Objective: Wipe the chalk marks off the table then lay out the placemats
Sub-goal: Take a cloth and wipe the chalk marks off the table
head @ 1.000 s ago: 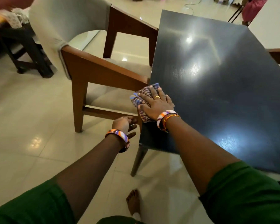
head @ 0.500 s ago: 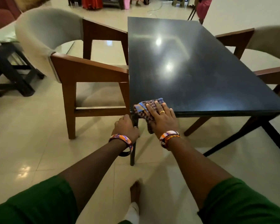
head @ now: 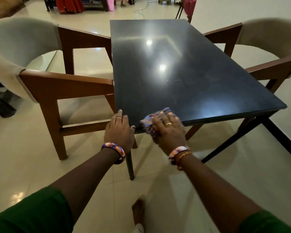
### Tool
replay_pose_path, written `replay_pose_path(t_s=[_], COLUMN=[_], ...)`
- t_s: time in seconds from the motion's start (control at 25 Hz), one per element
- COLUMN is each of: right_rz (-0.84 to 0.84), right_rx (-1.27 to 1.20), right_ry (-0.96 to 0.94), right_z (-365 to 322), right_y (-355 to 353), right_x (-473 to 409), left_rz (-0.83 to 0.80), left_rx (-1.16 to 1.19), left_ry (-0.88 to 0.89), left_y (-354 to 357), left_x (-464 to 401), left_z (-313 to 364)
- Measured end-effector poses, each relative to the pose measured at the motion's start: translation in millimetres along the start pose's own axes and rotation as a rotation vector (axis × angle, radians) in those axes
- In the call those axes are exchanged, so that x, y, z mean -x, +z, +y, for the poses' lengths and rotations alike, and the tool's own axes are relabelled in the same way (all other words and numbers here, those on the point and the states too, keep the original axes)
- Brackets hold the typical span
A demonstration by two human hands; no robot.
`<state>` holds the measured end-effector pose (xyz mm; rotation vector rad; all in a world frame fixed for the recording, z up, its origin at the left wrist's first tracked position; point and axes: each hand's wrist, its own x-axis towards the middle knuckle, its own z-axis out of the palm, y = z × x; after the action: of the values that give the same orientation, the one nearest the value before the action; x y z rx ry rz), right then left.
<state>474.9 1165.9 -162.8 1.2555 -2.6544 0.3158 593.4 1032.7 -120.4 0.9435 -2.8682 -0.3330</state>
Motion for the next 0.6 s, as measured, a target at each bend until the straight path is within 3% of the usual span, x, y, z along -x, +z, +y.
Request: replay_pose_path(t_s=[0.12,0.32,0.48,0.6], right_rz=[-0.037,-0.083,-0.07,-0.07], right_rx=[0.005,0.045,0.067,0.069], right_ry=[-0.165,-0.335,-0.226,0.008], right_z=[-17,67,156,218], right_y=[13,9,-13,-35], right_x=[-18,-32,-22,-10], left_rz=[-0.031,-0.141,-0.299,-0.341], left_rx=[-0.039,-0.028,-0.174,-0.19], left_ry=[0.066,0.309,0.42,0.467], left_y=[3,8,20,29], left_x=[-40,-99,-140,-159], left_z=[12,45,90,127])
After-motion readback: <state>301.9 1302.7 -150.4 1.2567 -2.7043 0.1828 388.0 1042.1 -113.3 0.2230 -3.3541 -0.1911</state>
